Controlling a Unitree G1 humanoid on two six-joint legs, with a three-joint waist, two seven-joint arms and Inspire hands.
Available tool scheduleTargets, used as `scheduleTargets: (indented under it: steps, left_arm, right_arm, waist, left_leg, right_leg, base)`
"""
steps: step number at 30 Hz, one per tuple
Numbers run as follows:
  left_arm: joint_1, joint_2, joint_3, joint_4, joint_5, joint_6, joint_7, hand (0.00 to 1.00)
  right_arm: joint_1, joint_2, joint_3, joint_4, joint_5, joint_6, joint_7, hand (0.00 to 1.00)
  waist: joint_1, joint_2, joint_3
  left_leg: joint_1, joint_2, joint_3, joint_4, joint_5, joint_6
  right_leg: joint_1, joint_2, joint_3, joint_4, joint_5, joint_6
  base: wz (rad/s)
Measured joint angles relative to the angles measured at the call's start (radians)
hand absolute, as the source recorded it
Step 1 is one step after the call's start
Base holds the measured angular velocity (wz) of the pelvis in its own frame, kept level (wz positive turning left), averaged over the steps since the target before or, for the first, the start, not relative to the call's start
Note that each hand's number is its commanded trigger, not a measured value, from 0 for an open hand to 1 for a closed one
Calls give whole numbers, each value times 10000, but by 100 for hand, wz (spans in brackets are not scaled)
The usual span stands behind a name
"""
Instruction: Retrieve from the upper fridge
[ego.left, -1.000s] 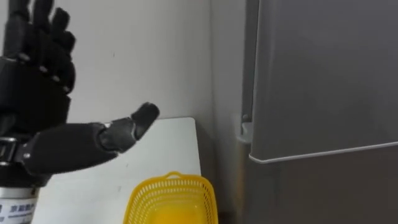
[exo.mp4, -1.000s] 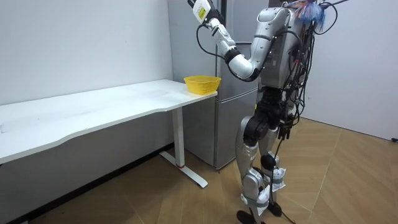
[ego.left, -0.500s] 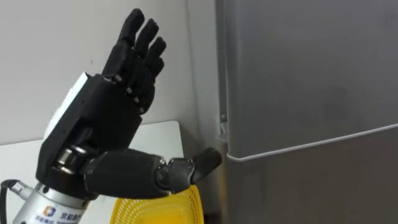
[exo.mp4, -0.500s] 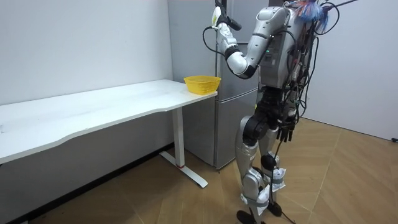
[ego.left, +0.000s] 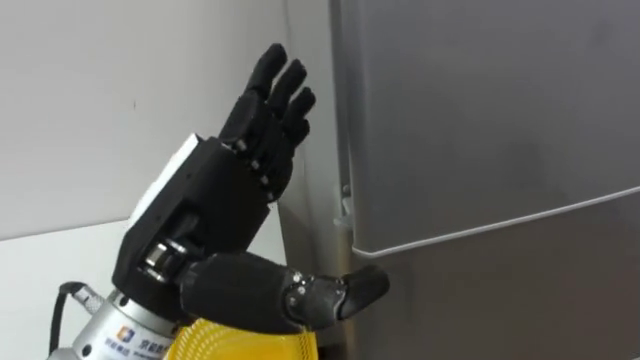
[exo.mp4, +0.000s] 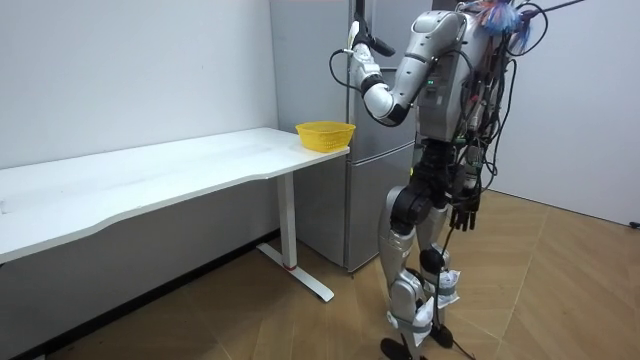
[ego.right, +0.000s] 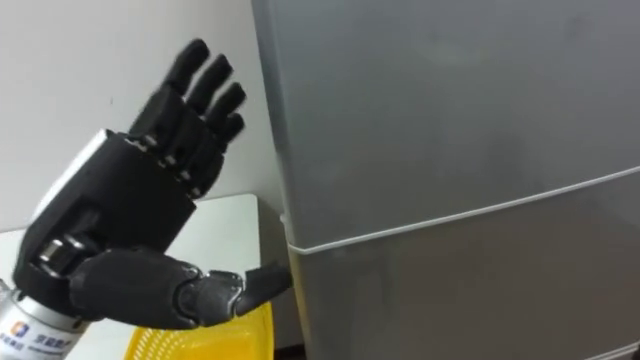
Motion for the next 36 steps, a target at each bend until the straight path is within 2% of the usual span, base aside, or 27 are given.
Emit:
scheduleTargets:
  steps: [4, 9, 18, 19, 20, 22, 29, 31, 32, 36]
  left_arm:
    - [0, 5, -373, 98, -161, 1, -128, 0]
    - [0, 59, -605, 233, -226, 2, -67, 0]
    - [0, 93, -644, 305, -420, 22, 22, 0]
    - [0, 94, -644, 305, -422, 21, 26, 6]
    - [0, 94, -649, 306, -410, 20, 27, 59]
    - [0, 93, -653, 306, -411, 18, 41, 100]
    - [-1, 54, -489, 324, -410, 13, 744, 100]
    - [-1, -7, -436, 320, -419, -19, 807, 71]
    - [-2, 1, -482, 314, -421, -32, 784, 0]
    - [-2, -10, -561, 272, -421, -124, 603, 0]
  right_arm:
    - [-142, -8, 7, 172, 0, 102, 18, 0]
    - [-245, -9, 19, 181, 9, 159, 15, 0]
    - [-441, -8, 35, 179, 46, 162, 18, 0]
    - [-435, -11, 58, 178, 76, 171, 15, 0]
    - [-433, -17, 97, 176, 89, 190, 15, 0]
    - [-448, -34, 219, 173, 123, 194, 12, 0]
    - [-603, -66, 399, 179, 243, 169, 14, 0]
    - [-592, -65, 400, 184, 331, 152, 13, 0]
    - [-584, -65, 402, 185, 383, 135, 11, 0]
    - [-590, -64, 399, 178, 459, 110, 3, 0]
  waist:
    - [-23, -6, 5]
    - [-95, -17, 30]
    - [-272, 0, 27]
    - [-272, 4, 24]
    - [-278, 10, 20]
    - [-275, 24, 10]
    - [-275, 32, 2]
    - [-274, 0, -3]
    - [-274, -10, -7]
    - [-267, -41, -9]
  left_leg:
    - [53, 30, 185, -37, 0, 0]
    - [161, 30, 193, -127, 0, -1]
    - [141, 29, 206, -142, 0, -1]
    - [139, 30, 222, -142, 0, -1]
    - [146, 31, 220, -139, 0, -1]
    - [143, 33, 227, -140, 0, -1]
    - [104, 35, 227, -128, 0, -1]
    - [150, 30, 226, -139, 0, -1]
    - [160, 28, 226, -144, 0, -1]
    - [165, 28, 228, -141, 0, -1]
  right_leg:
    - [-16, 12, 111, -1, 4, -5]
    - [73, 22, 105, -48, 5, -5]
    - [108, 29, 52, -184, 6, -4]
    - [107, 29, 54, -182, 6, -4]
    - [106, 35, 66, -175, 10, 0]
    - [106, 38, 84, -157, 20, 1]
    - [36, 34, 80, -97, 22, 1]
    - [96, 27, 78, -95, 22, 2]
    - [133, 27, 84, -102, 21, 4]
    - [146, 29, 83, -110, 21, 4]
  base:
    - [-10]
    - [-1]
    - [2]
    - [0]
    - [0]
    - [0]
    - [0]
    - [0]
    - [0]
    - [0]
